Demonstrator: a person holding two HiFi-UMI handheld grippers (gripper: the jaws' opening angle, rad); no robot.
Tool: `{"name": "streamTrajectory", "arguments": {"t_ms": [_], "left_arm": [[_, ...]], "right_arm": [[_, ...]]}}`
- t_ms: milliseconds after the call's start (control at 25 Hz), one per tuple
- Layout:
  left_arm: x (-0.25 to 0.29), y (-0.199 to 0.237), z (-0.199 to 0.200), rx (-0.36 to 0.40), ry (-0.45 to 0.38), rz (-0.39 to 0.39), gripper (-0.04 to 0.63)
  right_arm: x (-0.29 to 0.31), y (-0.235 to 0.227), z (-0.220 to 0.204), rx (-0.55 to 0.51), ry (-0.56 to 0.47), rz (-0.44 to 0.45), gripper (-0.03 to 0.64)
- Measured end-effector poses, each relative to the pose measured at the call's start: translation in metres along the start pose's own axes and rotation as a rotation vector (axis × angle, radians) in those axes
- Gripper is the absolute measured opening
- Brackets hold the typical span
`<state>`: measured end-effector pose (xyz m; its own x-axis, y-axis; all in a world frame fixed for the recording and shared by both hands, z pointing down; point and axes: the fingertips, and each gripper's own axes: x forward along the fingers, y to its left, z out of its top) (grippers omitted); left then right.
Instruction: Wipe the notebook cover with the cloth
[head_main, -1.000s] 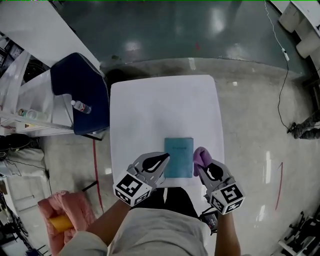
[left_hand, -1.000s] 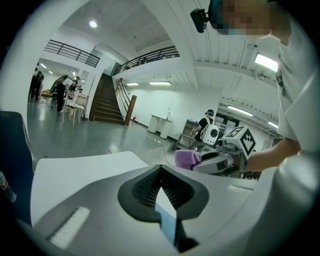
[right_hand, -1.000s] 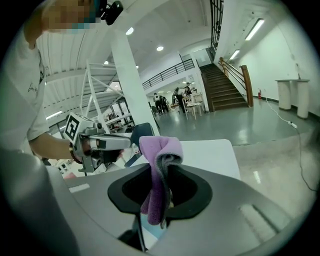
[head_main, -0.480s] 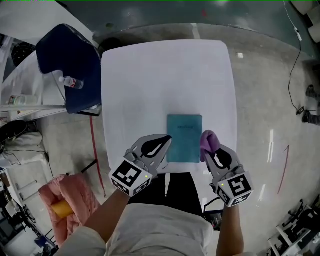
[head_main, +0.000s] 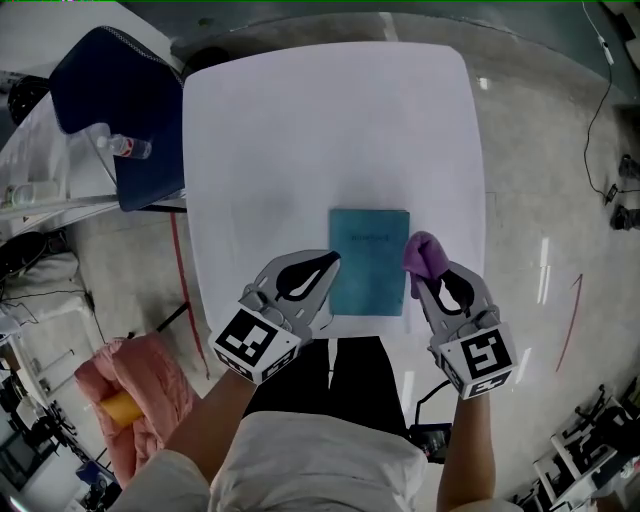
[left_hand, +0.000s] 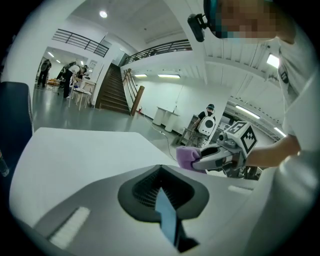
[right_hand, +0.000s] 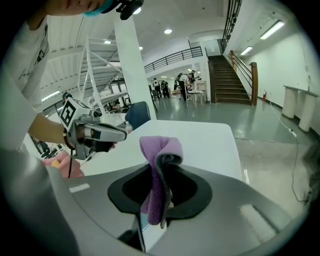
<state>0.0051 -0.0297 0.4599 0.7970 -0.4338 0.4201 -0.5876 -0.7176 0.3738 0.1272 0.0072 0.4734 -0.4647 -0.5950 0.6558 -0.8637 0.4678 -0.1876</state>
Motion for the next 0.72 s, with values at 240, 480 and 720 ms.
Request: {"name": "streamTrajectory", "arguments": {"t_ms": [240, 480, 720], "left_arm": [[0.009, 0.002, 0.001, -0.009, -0.008, -0.006, 0.0], [0.013, 0.012, -0.002, -0.03, -0.004, 0.013, 0.0], [0.015, 0.023, -0.006, -0.062, -0.002, 0.032, 0.0]], "right_arm": [[0.011, -0.01, 0.006, -0.086, 0.051, -0.001, 0.104], [0.03, -0.018, 0.006, -0.229, 0.12, 0.005, 0.104], [0.05, -0.024, -0.003, -0.376, 0.228, 0.024, 0.104]]}}
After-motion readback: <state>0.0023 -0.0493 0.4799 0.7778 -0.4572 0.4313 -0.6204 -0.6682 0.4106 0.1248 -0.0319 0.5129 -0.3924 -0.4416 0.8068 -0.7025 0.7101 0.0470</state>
